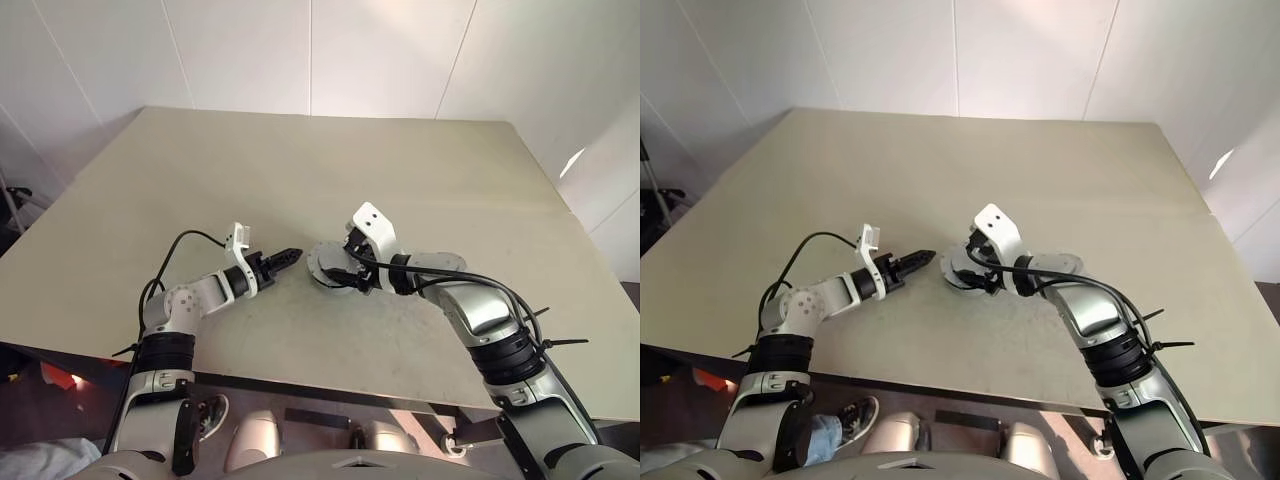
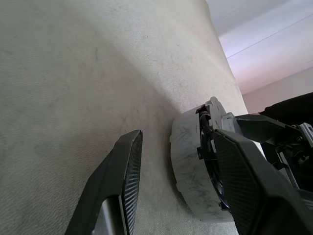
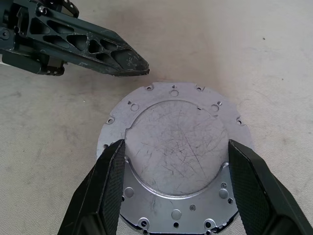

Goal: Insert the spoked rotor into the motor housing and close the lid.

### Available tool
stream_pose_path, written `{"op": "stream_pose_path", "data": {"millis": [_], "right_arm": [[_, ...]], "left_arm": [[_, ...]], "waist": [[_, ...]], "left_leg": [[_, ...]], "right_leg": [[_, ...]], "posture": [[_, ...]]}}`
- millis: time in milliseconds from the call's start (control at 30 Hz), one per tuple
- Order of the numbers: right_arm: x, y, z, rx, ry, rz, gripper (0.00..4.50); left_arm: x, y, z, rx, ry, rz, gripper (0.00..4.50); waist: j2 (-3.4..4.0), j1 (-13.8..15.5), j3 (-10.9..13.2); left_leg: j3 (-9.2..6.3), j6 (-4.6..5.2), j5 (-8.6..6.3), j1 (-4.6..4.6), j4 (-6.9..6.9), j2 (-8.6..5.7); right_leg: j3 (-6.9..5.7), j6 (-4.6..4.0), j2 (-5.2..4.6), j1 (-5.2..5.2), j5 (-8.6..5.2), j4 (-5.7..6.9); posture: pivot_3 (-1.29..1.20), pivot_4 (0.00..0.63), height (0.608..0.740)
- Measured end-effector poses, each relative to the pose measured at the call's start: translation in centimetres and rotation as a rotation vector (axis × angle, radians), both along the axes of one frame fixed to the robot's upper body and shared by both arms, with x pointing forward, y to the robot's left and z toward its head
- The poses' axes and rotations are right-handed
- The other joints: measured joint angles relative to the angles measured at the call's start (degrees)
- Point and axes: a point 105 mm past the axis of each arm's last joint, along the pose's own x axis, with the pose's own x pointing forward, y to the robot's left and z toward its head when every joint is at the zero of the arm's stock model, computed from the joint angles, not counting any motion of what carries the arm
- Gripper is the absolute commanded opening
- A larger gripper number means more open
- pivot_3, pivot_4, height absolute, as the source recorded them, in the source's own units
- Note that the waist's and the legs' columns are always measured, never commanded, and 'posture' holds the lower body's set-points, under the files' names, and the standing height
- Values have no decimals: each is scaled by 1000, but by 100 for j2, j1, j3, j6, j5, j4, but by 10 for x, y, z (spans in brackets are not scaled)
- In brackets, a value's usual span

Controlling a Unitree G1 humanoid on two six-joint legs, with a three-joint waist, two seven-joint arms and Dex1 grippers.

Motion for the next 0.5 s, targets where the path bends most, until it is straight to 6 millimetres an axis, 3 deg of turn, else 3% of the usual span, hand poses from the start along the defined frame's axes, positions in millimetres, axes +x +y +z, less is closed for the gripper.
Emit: {"op": "stream_pose_path", "data": {"millis": [500], "right_arm": [[-3, -3, -5, -23, -14, 18, 3158]], "left_arm": [[0, 2, -1, 6, 1, -1, 2437]], "waist": [[0, 10, 0]], "left_leg": [[0, 14, 5, -1, 5, 0]], "right_leg": [[0, -1, 0, 2, 0, 1]], "posture": [[0, 0, 740]]}}
